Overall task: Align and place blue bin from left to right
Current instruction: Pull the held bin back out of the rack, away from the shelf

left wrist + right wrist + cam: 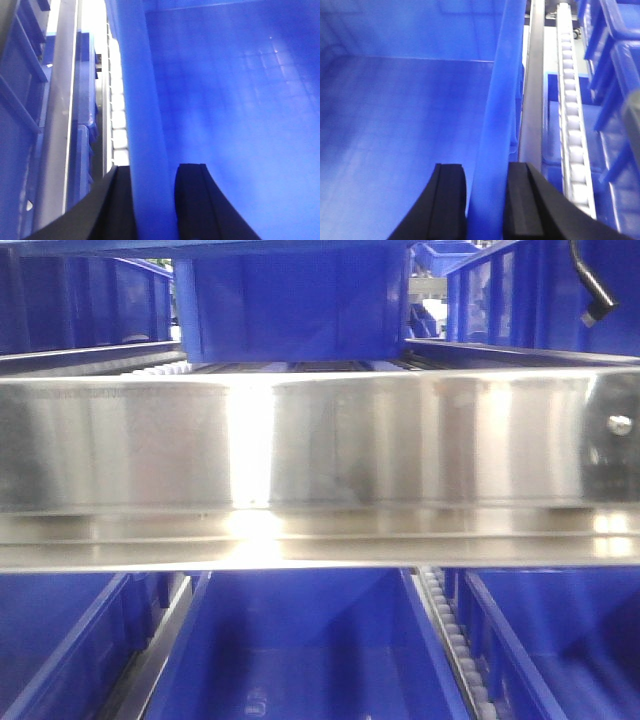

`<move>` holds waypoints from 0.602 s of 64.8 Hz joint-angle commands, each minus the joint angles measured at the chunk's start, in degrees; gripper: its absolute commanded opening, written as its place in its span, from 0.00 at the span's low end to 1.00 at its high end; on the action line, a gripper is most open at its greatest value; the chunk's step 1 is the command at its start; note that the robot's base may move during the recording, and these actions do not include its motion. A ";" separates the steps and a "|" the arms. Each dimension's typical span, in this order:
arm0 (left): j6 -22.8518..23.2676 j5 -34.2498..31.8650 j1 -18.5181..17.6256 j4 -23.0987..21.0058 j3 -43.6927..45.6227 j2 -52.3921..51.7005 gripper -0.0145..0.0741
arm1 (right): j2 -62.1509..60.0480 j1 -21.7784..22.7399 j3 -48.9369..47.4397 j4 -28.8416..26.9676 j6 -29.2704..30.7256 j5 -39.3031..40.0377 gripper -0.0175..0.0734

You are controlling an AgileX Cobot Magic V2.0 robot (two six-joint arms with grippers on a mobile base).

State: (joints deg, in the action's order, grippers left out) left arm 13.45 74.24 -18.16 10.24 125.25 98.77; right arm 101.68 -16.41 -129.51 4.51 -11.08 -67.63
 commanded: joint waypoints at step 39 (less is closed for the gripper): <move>-0.81 -4.28 -0.40 -0.64 1.04 -1.51 0.15 | -1.68 -0.26 -1.30 -0.08 1.75 6.72 0.11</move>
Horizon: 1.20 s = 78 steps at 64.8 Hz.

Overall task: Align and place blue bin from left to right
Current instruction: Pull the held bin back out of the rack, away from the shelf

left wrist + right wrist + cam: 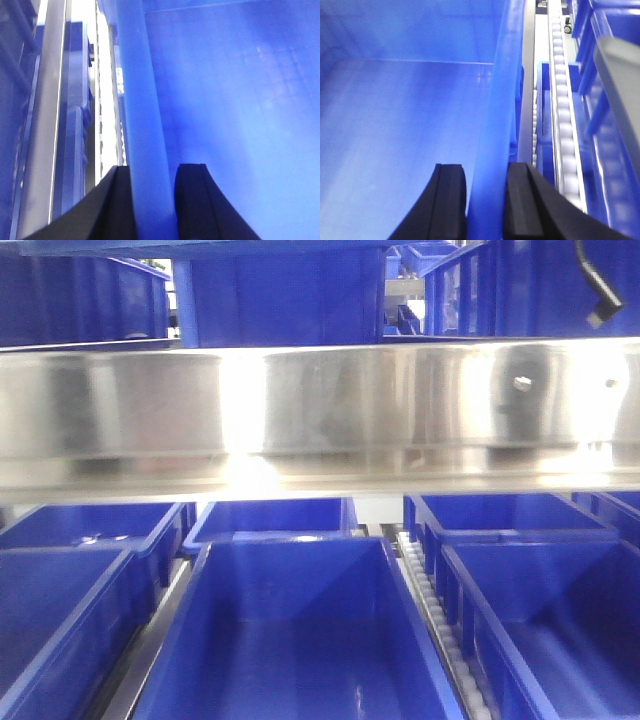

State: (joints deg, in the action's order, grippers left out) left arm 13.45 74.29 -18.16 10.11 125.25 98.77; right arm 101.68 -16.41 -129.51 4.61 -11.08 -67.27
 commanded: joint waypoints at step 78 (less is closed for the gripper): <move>-0.81 -4.92 -0.40 -0.51 1.04 -1.51 0.15 | -1.68 -0.26 -1.30 -0.18 1.75 6.36 0.11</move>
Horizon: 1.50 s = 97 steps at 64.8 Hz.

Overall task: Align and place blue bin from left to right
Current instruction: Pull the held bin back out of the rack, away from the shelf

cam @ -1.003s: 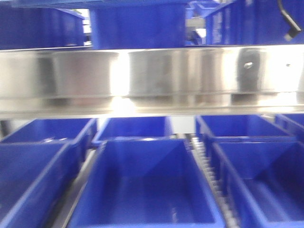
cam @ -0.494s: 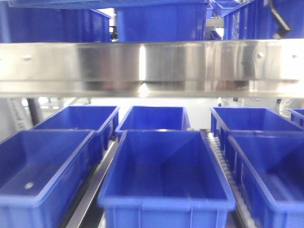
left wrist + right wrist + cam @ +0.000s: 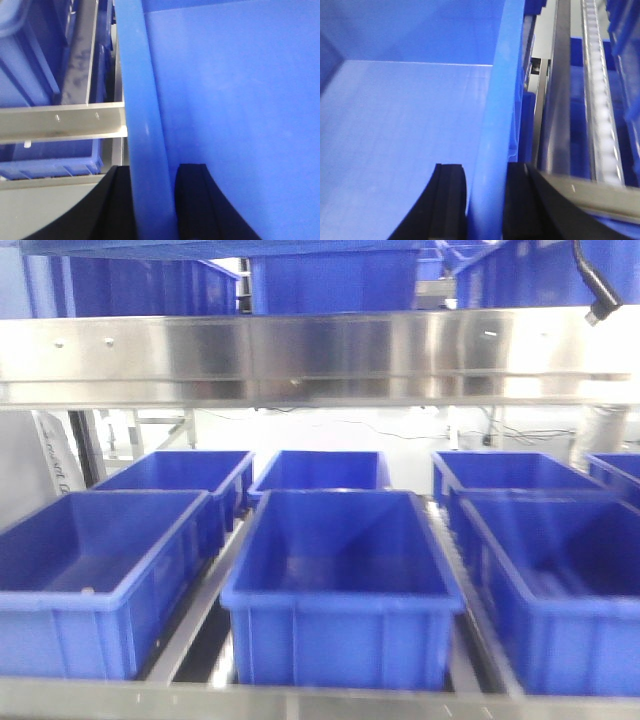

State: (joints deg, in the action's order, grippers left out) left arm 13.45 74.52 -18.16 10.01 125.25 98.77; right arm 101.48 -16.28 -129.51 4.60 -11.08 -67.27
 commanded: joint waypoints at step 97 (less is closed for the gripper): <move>-0.81 -5.16 -0.40 -0.41 1.04 -1.51 0.15 | -1.48 -0.39 -1.30 -0.17 1.75 6.36 0.11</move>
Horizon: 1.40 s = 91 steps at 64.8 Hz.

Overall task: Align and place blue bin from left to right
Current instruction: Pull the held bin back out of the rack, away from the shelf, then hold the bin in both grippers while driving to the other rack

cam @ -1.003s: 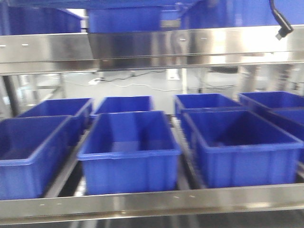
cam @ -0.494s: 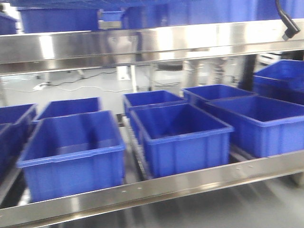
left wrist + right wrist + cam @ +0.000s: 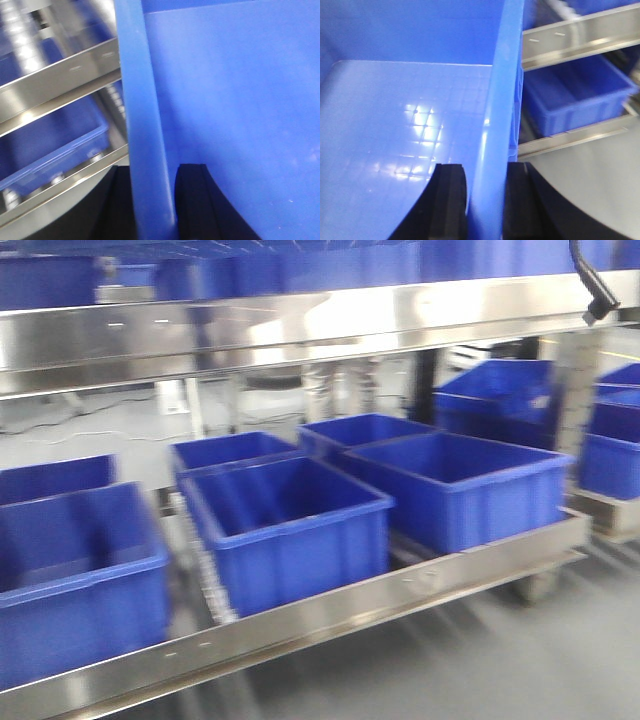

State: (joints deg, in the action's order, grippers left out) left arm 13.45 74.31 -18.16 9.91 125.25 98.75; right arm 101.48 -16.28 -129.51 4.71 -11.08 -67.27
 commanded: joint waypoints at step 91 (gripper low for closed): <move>-0.81 -4.95 -0.40 -0.31 1.04 -1.48 0.15 | -1.48 -0.39 -1.30 -0.28 1.75 6.36 0.11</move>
State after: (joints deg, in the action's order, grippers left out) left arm 13.45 74.31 -18.16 9.91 125.25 98.75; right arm 101.48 -16.28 -129.51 4.71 -11.12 -67.18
